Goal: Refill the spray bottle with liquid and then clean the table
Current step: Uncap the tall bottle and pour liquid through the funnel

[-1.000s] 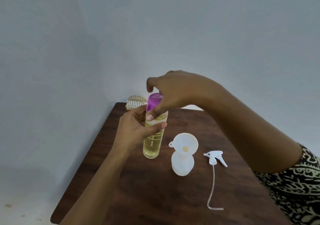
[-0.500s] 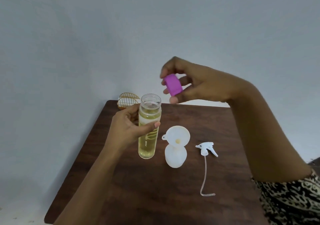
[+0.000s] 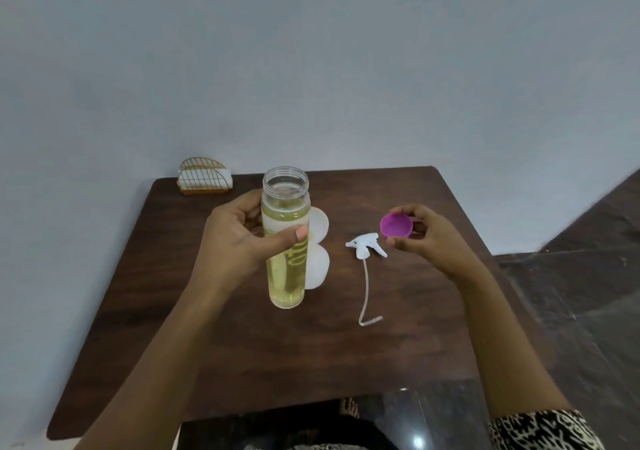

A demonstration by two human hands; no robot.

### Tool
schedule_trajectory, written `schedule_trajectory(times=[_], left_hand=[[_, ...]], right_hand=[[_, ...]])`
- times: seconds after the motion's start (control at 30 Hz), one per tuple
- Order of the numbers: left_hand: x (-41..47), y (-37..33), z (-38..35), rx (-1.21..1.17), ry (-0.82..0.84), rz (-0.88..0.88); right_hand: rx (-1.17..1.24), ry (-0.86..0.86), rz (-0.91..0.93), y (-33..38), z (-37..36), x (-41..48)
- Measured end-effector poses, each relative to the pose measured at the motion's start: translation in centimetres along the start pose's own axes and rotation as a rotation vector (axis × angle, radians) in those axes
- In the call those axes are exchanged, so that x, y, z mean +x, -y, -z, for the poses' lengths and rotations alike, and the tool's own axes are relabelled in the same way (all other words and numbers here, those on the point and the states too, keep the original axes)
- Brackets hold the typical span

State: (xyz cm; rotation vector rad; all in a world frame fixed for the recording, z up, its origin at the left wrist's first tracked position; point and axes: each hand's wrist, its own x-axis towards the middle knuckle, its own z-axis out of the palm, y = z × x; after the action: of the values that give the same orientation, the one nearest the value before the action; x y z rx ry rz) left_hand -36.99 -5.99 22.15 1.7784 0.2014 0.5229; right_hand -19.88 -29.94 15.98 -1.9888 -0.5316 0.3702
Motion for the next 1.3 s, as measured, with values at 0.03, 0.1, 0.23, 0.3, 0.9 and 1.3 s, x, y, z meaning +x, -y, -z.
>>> schedule_trajectory(times=[0.03,0.1,0.23,0.3,0.9,1.3], left_hand=[[-0.2,0.2,-0.5,-0.002,0.008,0.007],[-0.5,0.5,-1.5,-0.005,0.019,0.019],[-1.1,1.0,-3.3,-0.002,0.036,0.040],[-1.3,1.3,-4.3,0.003,0.038,0.059],[-3.0,2.4,-9.3,0.013,-0.033,0.206],[-3.1,2.0,-11.6,-0.012,-0.166,0.136]], right_hand=[[-0.020,-0.031,-0.022,-1.5,-0.1,-0.2],[-0.070,-0.111,-0.045,-4.6,-0.5,-0.6],[-0.236,-0.201,-0.128,-11.4,-1.8,-0.7],[-0.306,-0.177,-0.178,-14.6,-2.7,-0.3],[0.186,0.077,-0.003,-8.2,-2.0,-2.3],[-0.014,0.213,0.373,2.1,-3.1,-4.2]])
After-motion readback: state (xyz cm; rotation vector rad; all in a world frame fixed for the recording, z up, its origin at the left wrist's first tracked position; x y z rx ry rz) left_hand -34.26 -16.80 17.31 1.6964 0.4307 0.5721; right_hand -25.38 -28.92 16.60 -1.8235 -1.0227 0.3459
